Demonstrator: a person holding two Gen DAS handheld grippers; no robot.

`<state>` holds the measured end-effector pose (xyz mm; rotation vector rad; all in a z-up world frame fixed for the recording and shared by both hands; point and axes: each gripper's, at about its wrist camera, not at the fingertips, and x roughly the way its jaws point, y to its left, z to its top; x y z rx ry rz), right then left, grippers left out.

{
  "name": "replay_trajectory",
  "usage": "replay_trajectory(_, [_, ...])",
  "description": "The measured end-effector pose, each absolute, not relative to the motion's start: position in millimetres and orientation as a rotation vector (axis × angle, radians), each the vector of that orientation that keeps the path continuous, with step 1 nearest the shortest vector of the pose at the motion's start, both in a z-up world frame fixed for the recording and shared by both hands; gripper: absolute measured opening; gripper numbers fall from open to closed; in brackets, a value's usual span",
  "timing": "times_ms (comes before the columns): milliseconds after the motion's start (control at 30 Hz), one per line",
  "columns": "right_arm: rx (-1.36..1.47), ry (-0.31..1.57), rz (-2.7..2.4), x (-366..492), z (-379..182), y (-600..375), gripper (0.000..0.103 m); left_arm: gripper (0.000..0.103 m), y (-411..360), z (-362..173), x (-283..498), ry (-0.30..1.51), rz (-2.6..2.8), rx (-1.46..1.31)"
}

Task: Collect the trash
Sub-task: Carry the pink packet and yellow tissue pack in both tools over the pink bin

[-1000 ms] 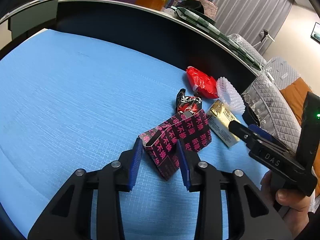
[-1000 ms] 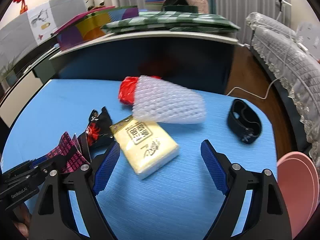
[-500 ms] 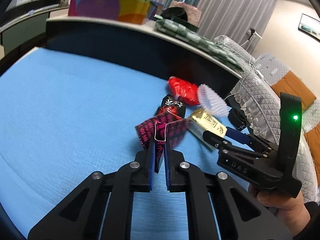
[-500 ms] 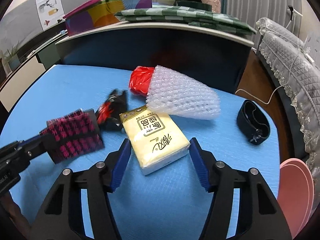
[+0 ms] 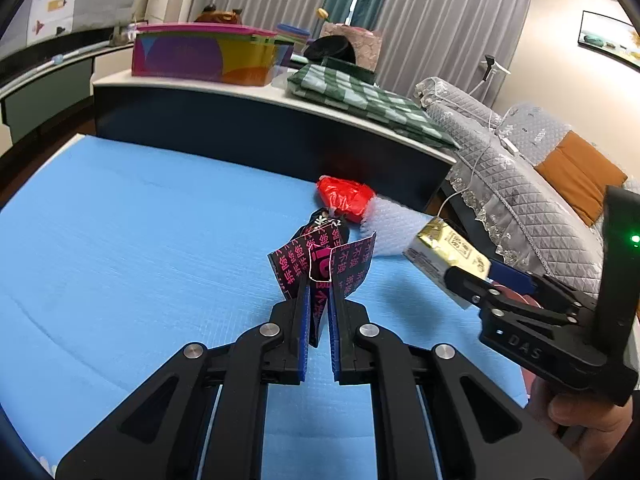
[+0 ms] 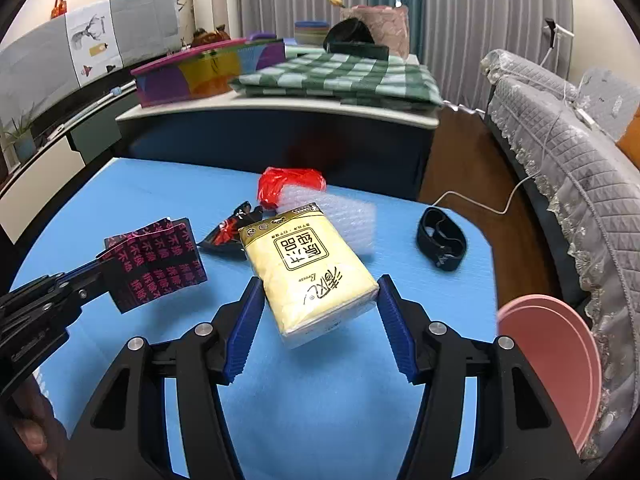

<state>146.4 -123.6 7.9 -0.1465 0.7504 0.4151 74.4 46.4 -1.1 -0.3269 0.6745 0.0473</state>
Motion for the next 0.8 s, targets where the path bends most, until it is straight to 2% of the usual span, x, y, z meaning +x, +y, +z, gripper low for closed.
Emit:
replay_trajectory(533, [-0.076, 0.662, 0.329, 92.5, 85.6, -190.3, 0.058, 0.008, 17.1, 30.6, 45.1, 0.607, -0.006, -0.272])
replay_trajectory(800, [-0.054, 0.625, 0.288, 86.6, 87.8, -217.8, 0.058, 0.008, 3.9, 34.5, 40.5, 0.594, -0.030, -0.243])
